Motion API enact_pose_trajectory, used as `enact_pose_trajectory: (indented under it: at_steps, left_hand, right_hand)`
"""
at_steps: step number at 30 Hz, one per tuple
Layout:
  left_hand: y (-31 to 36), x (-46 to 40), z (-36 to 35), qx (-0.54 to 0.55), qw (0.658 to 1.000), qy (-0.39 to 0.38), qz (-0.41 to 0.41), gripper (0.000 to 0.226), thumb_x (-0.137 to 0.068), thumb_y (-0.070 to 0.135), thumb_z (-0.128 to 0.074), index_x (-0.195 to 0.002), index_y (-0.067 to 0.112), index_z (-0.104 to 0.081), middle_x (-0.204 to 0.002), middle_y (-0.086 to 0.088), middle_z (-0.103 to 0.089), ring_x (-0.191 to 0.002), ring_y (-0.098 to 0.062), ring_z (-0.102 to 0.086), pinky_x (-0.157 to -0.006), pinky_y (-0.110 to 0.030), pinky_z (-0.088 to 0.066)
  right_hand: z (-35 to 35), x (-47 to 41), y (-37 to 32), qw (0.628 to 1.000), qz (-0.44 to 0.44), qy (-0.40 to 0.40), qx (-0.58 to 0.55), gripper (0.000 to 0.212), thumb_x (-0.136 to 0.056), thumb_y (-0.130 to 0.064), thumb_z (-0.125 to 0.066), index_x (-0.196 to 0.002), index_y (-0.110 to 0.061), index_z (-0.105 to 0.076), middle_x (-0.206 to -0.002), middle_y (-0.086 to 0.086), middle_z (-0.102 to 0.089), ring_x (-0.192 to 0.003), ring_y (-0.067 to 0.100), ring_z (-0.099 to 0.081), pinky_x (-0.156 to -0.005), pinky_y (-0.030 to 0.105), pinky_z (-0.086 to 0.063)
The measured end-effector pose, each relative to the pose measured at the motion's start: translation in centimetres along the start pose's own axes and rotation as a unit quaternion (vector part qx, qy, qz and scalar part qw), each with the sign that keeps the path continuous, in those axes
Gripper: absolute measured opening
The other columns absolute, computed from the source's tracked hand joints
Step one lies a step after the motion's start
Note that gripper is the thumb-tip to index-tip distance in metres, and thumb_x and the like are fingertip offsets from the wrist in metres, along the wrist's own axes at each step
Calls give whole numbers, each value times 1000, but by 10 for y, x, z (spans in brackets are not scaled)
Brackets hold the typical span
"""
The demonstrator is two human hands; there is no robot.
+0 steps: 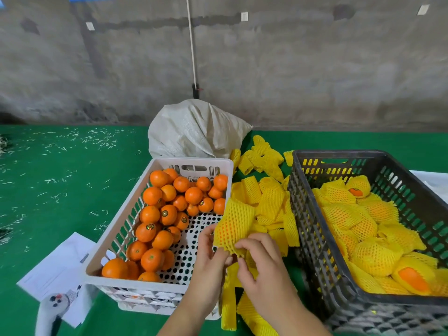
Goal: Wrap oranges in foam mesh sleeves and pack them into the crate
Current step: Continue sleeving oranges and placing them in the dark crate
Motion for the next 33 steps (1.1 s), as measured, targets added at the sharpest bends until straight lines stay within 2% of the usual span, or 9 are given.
enact_pose_trajectory:
  at_steps: [2,4,7,13,18,21,25,28,33]
  left_hand:
    - [0,1,0,-26,998,-47,9,70,-83,13,-70,-138,54,-51,-81,-13,-57,-79,-25,-55,-81,-37,-55]
    - [1,2,-3,-74,995,-62,-15,71,-93,12,-68,-147,51,-45,-91,-20,-61,-82,-32,-60,-89,-41,-58]
    - [3,2,-7,-82,995,-33,-35,51,-94,16,-76,-137,37,-57,-114,-25,-62,-88,-37,-63,-85,-44,-57]
    - [8,3,-9,-64,995,-51,-60,40,-90,3,-72,-120,17,-49,-112,-12,-65,-92,-24,-63,-86,-38,-59]
    - [4,0,-4,-62,997,-2,-53,55,-85,4,-66,-129,37,-57,-115,-8,-66,-83,-23,-66,-74,-33,-58]
    - [0,-2,-2,-32,998,9,-50,57,-83,2,-58,-131,32,-63,-115,-13,-72,-92,-25,-72,-76,-31,-60]
    - [-3,-2,1,-5,1000,6,-20,44,-82,5,-59,-120,25,-71,-108,-26,-69,-86,-36,-68,-71,-41,-59]
    - [0,2,-3,-44,998,-52,-18,50,-83,16,-67,-132,29,-67,-121,-20,-70,-106,-37,-70,-87,-48,-60]
    - [4,6,-5,-84,994,-41,-55,63,-84,27,-85,-141,30,-58,-126,-14,-69,-117,-41,-66,-97,-65,-55]
  right_hand:
    - [2,-3,7,1000,-5,13,4,33,-91,-10,-70,-119,-26,-64,-119,-12,-46,-115,10,-48,-92,24,-44]
    - [5,-7,12,1000,-3,24,7,35,-90,-5,-71,-120,-24,-66,-120,-11,-46,-114,11,-49,-91,28,-48]
    - [12,-13,14,999,2,39,1,31,-89,-9,-75,-116,-24,-68,-129,-9,-47,-117,16,-51,-90,28,-52]
    - [16,-18,8,995,57,58,49,30,-82,8,-75,-100,-15,-73,-118,-6,-67,-105,19,-60,-87,32,-51]
    - [18,-12,5,995,72,61,32,23,-85,8,-68,-98,-10,-71,-101,-1,-64,-95,19,-63,-77,35,-54]
    - [9,-1,-5,994,102,35,24,22,-86,-3,-66,-103,-15,-69,-103,-5,-60,-96,13,-59,-80,28,-53]
    - [4,5,5,999,-9,36,-29,53,-84,-10,-72,-131,-31,-57,-132,-12,-44,-125,7,-46,-99,13,-41]
    - [4,-2,8,996,-28,-15,-80,62,-89,-12,-60,-140,-46,-45,-142,-24,-35,-134,-2,-40,-99,4,-36]
    - [14,-9,11,997,-2,34,-63,53,-87,0,-52,-131,-25,-68,-129,-21,-52,-123,-4,-51,-97,14,-47]
Point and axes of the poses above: each hand's wrist, its own x-axis away from the middle knuckle, its own z-axis out of the back of the hand, y = z × x, the point moved 5 cm from there along -x, towards the middle knuckle
